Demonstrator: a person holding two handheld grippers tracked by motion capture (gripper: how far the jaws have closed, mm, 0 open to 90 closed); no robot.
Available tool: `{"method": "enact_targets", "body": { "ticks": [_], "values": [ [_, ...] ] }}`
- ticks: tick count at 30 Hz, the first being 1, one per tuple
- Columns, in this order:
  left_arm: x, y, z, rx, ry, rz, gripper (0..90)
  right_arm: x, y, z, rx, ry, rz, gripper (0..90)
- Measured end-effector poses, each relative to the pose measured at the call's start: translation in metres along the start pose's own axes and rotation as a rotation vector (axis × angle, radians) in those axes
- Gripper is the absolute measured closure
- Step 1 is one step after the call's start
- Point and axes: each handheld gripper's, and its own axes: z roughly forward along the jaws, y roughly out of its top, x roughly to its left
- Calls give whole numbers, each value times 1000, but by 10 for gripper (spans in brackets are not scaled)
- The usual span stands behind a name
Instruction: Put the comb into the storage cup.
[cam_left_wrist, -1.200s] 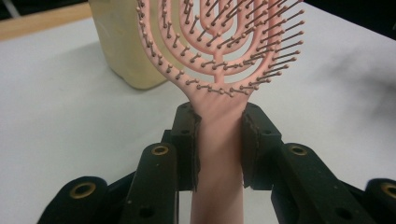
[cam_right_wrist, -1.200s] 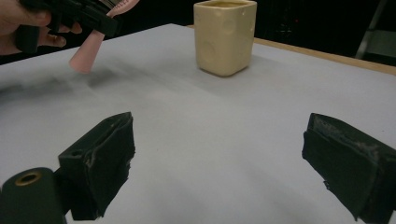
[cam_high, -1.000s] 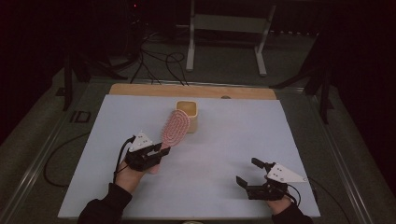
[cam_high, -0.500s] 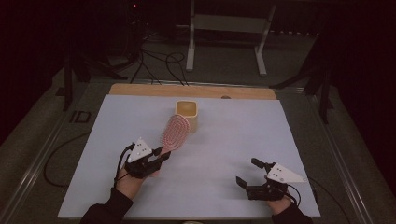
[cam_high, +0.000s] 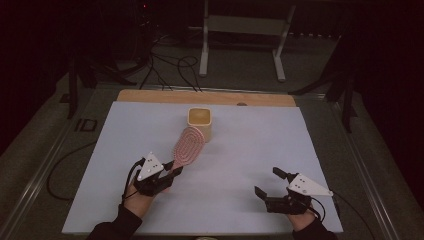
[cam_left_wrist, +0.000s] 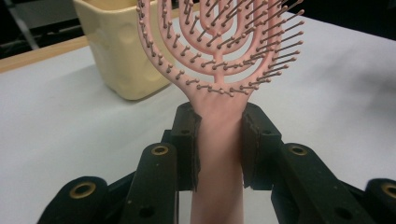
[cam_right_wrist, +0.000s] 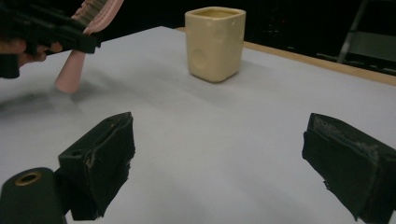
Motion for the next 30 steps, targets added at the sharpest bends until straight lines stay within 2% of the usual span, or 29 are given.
{"method": "enact_targets", "body": {
  "ticks": [2,4,9,12,15,18,22,26,30],
  "values": [
    [1,-1,-3,-5,0,-7,713,0,2,-1,-1,-4,5,91],
    [2,-3,-5,-7,0,-13,713,1,11,-2,7,-24,-5,90],
    [3,-4,-8,-6,3,-14,713,1,21,-4,7,-31,-3,90],
    [3,-4,-9,-11,3,-11,713,3,41,-7,-19,-46,-20,91],
    [2,-4,-10,-13,3,-12,713,3,47,-8,-23,-48,-16,91],
    [2,-5,-10,-9,-2,-15,713,5,59,-9,-19,-37,-28,90],
    [2,-5,-8,-6,-1,-18,713,7,65,-8,-18,-27,-34,90],
    [1,-6,-7,-2,-6,-19,713,10,78,-4,14,-22,-39,88],
    [0,-5,-7,-9,-5,-15,713,12,90,0,4,6,-39,82]
  ]
}}
